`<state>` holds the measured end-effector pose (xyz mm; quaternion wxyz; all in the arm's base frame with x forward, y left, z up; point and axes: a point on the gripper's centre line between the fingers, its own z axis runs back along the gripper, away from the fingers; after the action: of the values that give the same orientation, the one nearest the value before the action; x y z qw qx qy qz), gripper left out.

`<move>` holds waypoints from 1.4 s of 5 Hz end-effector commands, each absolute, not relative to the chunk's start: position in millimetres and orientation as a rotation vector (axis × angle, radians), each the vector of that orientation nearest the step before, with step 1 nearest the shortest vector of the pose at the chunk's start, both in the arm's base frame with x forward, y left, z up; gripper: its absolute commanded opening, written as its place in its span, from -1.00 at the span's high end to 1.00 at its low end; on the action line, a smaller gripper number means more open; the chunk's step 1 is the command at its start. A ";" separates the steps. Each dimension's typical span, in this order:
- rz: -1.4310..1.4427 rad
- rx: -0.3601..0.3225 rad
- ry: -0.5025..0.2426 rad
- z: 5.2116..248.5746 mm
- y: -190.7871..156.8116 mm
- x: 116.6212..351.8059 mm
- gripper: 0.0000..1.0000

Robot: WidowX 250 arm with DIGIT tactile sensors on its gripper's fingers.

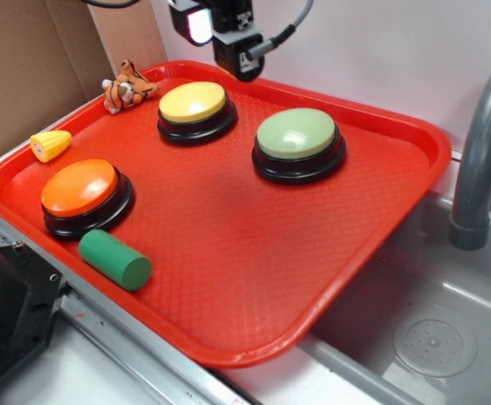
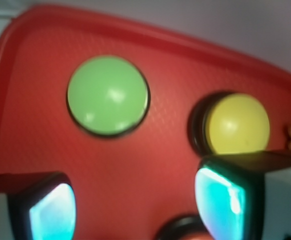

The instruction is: Push the green button.

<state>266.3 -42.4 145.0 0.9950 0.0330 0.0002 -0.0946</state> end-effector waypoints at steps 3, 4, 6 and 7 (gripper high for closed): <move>-0.168 0.050 -0.058 191.1 -43.6 252.6 -1.00; -0.157 0.043 -0.061 197.9 -43.1 246.9 -1.00; -0.138 0.044 -0.057 205.9 -43.1 240.4 -1.00; -0.130 0.036 -0.060 210.0 -43.0 237.0 -1.00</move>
<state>231.2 -38.9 183.4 0.9975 0.0254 0.0166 -0.0638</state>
